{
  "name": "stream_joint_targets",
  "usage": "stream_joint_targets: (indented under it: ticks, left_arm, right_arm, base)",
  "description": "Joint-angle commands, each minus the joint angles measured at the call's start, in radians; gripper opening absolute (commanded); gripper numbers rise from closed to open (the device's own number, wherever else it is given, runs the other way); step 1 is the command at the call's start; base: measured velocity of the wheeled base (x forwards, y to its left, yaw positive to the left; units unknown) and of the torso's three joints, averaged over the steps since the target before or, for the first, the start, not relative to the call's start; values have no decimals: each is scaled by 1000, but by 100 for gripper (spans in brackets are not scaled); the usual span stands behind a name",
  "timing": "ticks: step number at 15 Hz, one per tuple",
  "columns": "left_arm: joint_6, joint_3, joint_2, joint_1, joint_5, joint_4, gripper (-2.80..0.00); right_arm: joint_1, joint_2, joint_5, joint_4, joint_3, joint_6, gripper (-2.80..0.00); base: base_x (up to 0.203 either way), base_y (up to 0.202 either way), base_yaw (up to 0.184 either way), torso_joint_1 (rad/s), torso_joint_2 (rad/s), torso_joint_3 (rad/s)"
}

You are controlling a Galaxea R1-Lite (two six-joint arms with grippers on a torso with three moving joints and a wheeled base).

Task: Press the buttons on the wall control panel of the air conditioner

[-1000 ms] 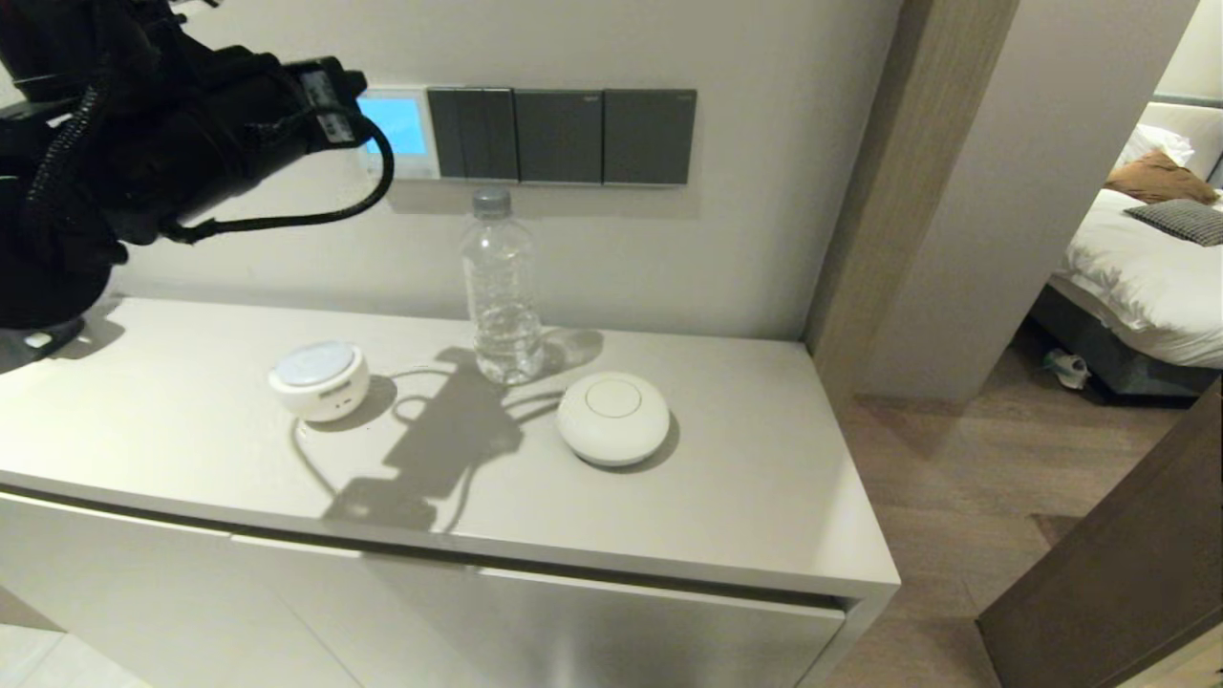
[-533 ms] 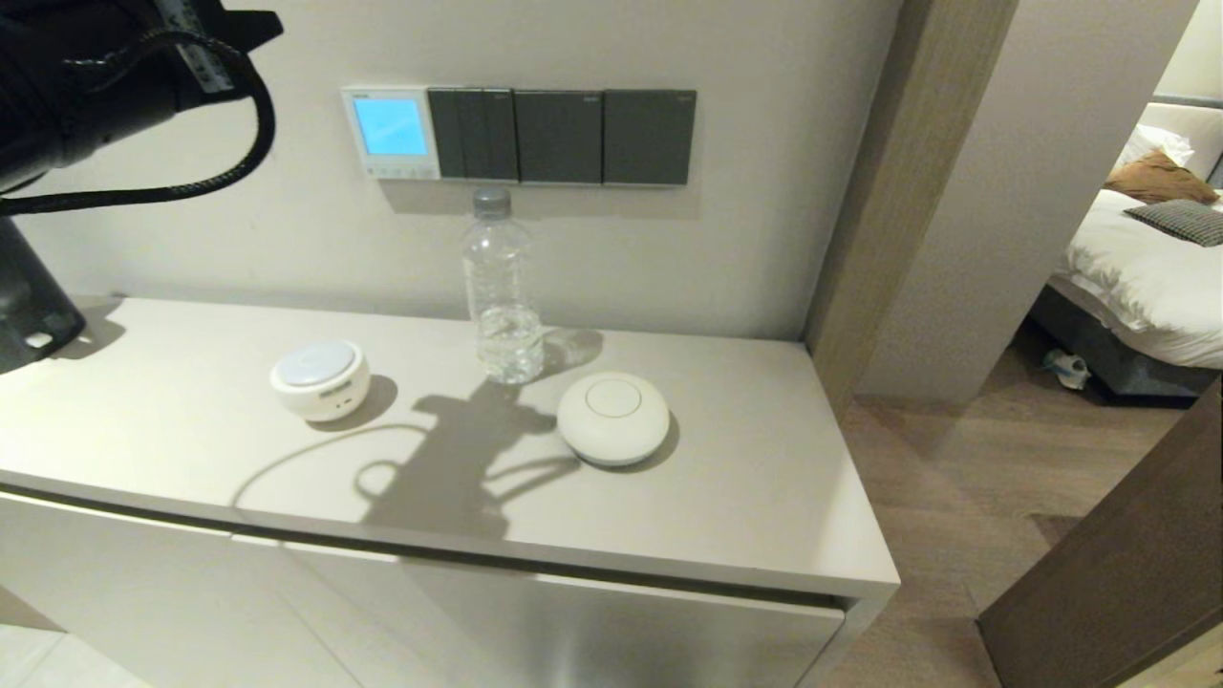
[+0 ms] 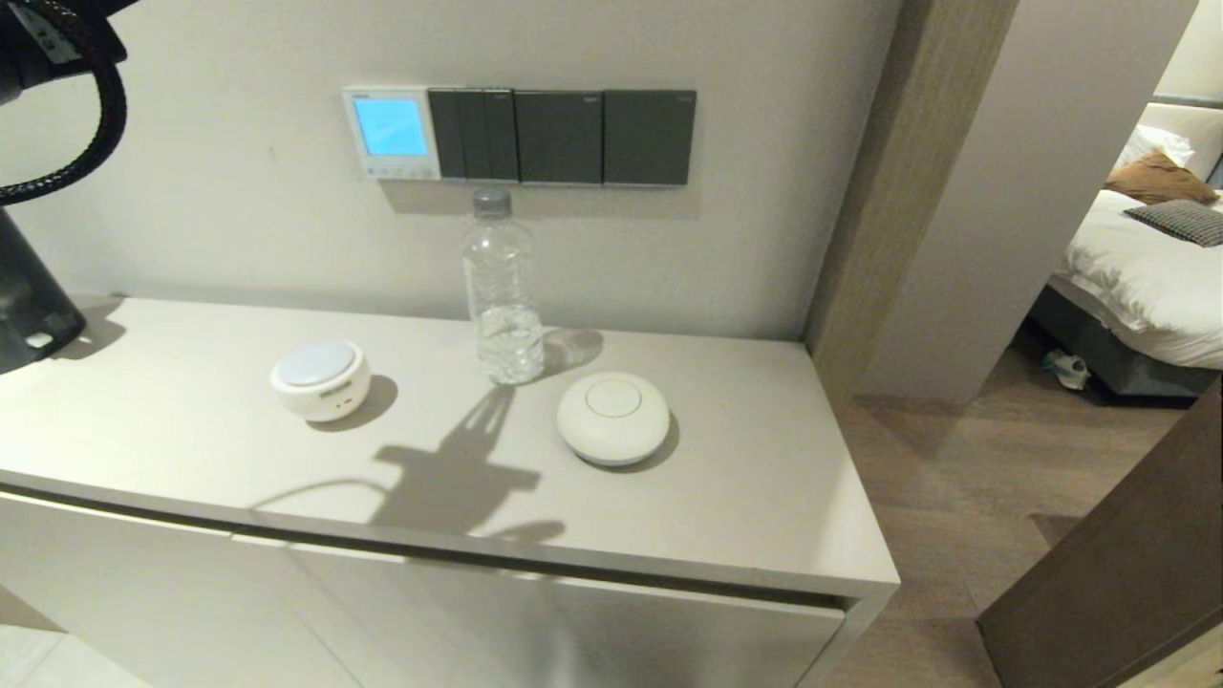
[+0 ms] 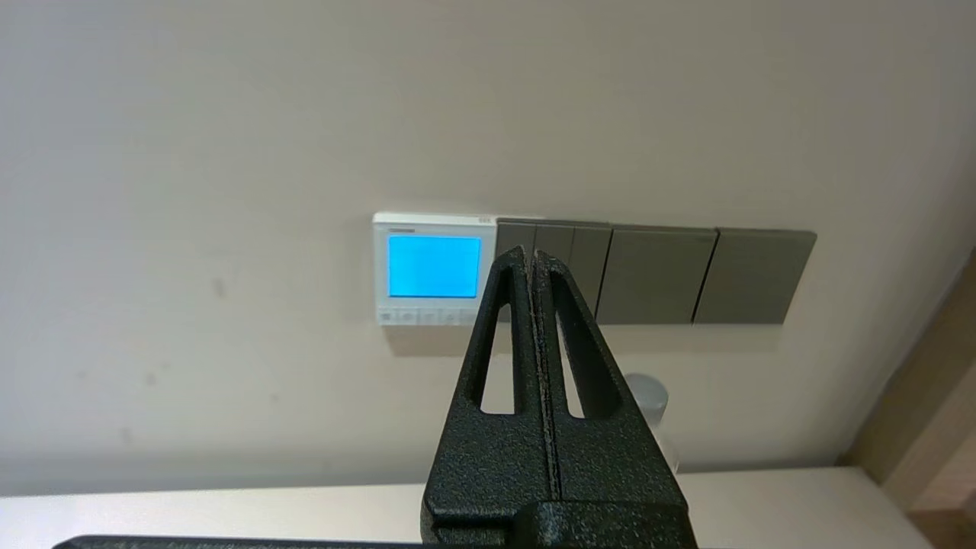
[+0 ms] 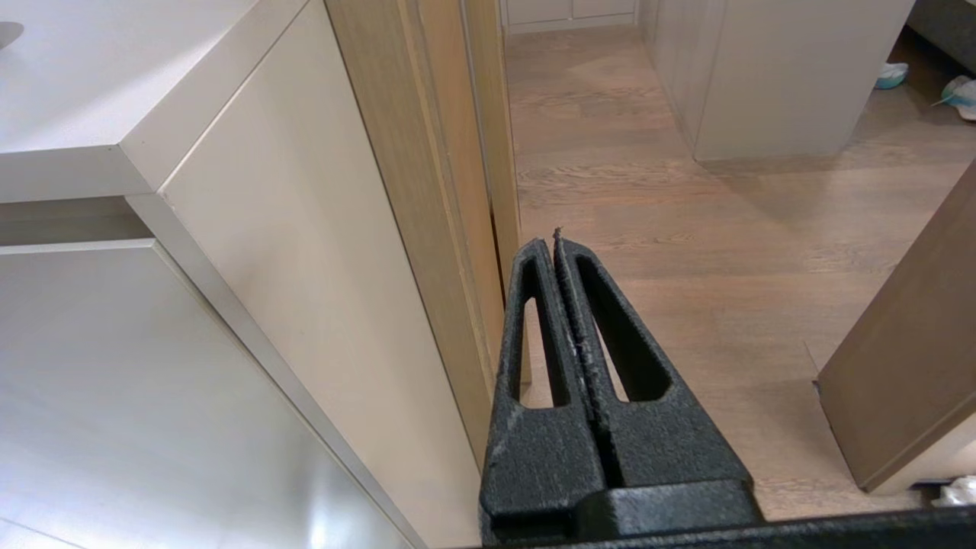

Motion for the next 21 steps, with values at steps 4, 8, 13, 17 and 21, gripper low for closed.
stream_joint_targets:
  ticks: [4,8,13,17,21]
  left_arm:
    - [40,119,-136,21,2,38,-280]
    - [72,266,-226,96,-4,36,-280]
    - [76,525,-379,132,-7,26,-280]
    - [74,714,-519,177,-13,22,-280]
    - [73,854,-666,178,-11,34,-280]
  right_arm:
    - [0,1,0,0,3,0,-280]
    - [0,1,0,0,3,0,-280]
    - [0,1,0,0,3,0,-280]
    - [0,1,0,0,3,0,-280]
    - [0,1,0,0,3,0,-280]
  base:
    - [0,0,0,0,0,0]
    - [0,0,0,0,0,0]
    - [0,0,0,0,0,0]
    - [0,0,0,0,0,0]
    - [0,0,0,0,0,0]
